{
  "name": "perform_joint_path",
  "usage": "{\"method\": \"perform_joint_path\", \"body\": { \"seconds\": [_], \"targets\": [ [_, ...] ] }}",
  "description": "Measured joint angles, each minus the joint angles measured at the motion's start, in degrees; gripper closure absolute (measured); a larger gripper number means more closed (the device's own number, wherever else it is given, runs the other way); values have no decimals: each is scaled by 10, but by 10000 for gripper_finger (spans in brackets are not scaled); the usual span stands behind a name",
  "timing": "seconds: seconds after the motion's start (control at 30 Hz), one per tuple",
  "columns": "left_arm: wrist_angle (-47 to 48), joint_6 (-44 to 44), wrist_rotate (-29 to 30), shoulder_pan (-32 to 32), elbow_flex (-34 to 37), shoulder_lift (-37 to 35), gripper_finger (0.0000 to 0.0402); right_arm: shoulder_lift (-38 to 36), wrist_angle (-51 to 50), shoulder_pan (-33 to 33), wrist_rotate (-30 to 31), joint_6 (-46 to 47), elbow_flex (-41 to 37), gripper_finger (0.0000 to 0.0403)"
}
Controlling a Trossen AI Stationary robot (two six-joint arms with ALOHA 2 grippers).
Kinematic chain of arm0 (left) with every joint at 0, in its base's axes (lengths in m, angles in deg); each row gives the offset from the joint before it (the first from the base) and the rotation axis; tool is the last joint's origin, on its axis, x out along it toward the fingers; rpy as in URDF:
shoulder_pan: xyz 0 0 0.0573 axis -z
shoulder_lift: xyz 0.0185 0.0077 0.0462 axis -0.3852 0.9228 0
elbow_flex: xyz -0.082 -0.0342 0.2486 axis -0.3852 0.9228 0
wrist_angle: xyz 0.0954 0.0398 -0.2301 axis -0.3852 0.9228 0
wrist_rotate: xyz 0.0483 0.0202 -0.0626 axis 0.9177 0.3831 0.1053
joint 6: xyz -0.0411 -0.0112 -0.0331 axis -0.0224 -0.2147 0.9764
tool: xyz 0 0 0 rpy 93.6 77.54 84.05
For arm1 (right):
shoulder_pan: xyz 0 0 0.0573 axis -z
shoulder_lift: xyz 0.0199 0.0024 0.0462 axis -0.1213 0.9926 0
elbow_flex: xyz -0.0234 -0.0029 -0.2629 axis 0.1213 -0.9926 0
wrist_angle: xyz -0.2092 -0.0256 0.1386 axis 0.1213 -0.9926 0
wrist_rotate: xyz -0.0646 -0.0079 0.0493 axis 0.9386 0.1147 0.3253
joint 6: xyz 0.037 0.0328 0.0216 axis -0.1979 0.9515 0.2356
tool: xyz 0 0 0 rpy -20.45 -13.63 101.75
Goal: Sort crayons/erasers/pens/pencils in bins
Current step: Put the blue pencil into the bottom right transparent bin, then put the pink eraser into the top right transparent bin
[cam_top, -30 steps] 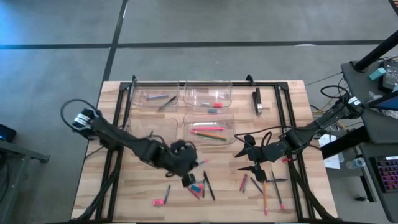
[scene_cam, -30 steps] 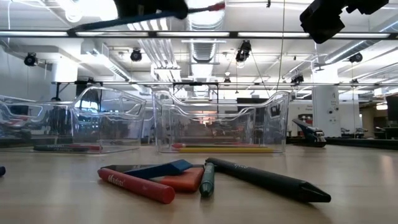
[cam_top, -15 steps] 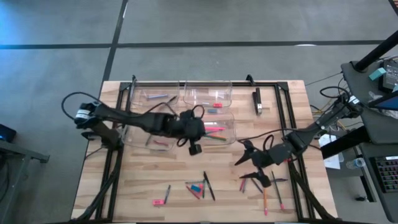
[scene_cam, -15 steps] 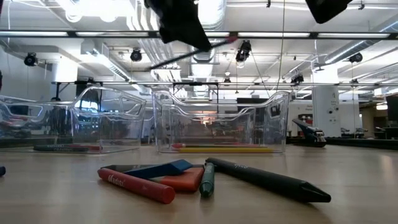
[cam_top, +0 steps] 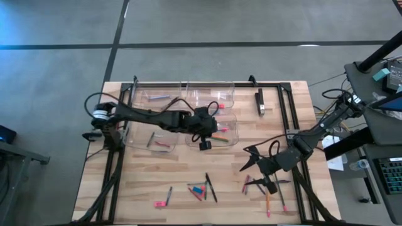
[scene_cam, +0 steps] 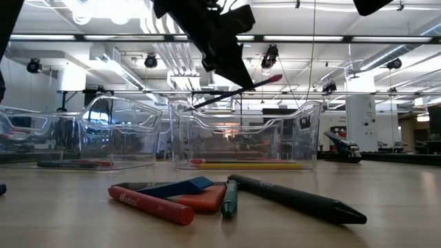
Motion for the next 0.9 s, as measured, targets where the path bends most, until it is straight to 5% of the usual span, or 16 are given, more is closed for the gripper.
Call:
{"method": "perform_joint_path", "body": {
  "seconds": [0.23, 0.47, 0.67, 0.9],
  "targets": [
    [1, -10, 0, -7, -9, 29, 385, 0, -1, 0, 5, 1, -1, 156],
    [1, 5, 7, -16, -9, 27, 308, 1, -1, -1, 5, 3, -1, 156],
    [37, 5, 6, -9, -22, -17, 252, 1, -2, -1, 5, 5, -5, 156],
    [72, 6, -11, 69, -11, -99, 243, 1, -2, -1, 6, 5, -7, 156]
  ]
}}
